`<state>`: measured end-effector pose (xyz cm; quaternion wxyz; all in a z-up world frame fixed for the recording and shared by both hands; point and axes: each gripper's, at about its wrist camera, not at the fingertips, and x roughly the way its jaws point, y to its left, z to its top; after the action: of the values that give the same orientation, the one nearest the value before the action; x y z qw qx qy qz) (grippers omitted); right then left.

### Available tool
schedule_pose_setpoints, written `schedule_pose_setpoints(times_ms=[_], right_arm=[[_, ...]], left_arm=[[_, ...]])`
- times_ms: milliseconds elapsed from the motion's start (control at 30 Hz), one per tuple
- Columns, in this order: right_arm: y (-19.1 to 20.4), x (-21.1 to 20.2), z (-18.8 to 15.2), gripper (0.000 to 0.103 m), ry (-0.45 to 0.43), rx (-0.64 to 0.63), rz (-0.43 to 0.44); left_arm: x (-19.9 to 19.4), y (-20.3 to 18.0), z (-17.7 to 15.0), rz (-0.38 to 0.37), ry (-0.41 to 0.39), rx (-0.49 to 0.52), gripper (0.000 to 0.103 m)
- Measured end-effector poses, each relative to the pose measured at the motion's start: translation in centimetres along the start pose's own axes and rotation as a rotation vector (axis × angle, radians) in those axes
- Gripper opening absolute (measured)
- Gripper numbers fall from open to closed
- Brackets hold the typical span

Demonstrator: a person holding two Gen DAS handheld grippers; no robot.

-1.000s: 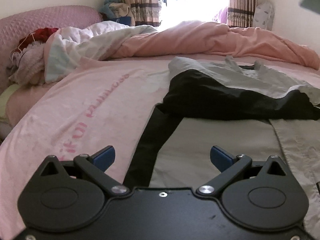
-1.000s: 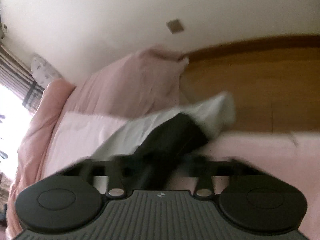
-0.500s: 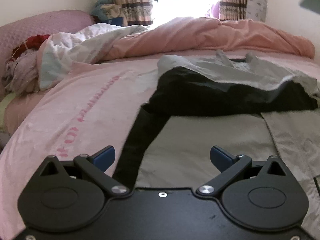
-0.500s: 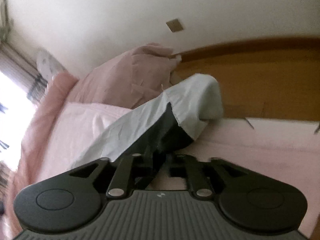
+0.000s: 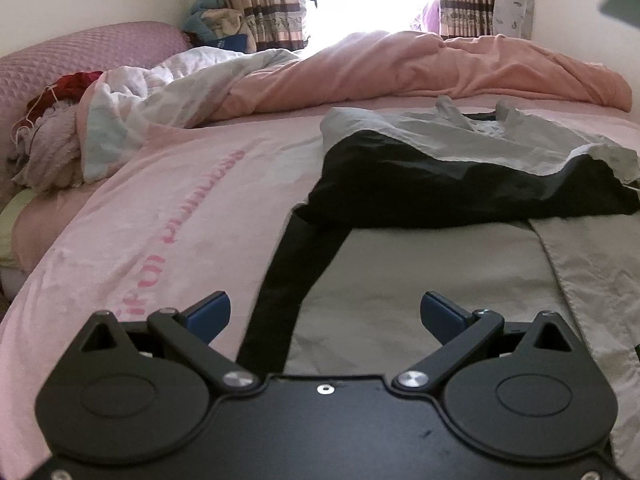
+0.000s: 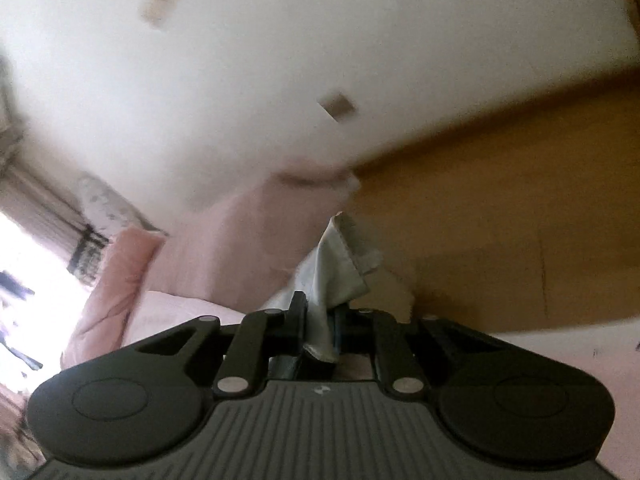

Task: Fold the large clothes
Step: 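Grasp the other sleeve cuff with the right gripper and lift it, then fold the held sleeve across the coat body and open the right gripper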

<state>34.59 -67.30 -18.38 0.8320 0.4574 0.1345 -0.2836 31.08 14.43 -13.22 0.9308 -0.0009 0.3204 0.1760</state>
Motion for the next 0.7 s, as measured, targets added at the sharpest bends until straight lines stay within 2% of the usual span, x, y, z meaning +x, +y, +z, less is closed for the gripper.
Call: schedule_pose_setpoints(times_ms=[100, 233, 333, 433, 500, 600, 700], right_arm=[[4.2, -2.7, -0.7, 0.013, -0.093, -0.157, 0.056], [11.1, -6.8, -3.1, 0.011, -0.133, -0.348, 0.214], [16.1, -9.1, -6.1, 0.010, -0.125, -0.449, 0.320], [20.2, -10.6, -9.9, 0.009, -0.065, -0.505, 0.401], [22.7, -11.0, -13.4, 0.009, -0.014, -0.573, 0.412], [26.0, -11.9, -19.2, 0.009, 0.038, -0.708, 0.359], [28.0, -12.7, -24.7, 0.009, 0.085, -0.786, 0.375]], left_arm=[[0.1, 0.6, 0.3, 0.004, 0.000, -0.010, 0.103], [0.2, 1.3, 0.9, 0.016, -0.003, -0.021, 0.103], [0.2, 2.3, 1.2, -0.005, -0.002, -0.040, 0.103], [0.9, 3.6, 1.7, -0.002, 0.023, -0.068, 0.103], [1.5, 4.4, 2.1, -0.005, 0.022, -0.079, 0.103], [2.4, 5.5, 3.2, -0.017, 0.008, -0.091, 0.103], [3.7, 5.7, 4.5, -0.060, -0.012, -0.067, 0.103]])
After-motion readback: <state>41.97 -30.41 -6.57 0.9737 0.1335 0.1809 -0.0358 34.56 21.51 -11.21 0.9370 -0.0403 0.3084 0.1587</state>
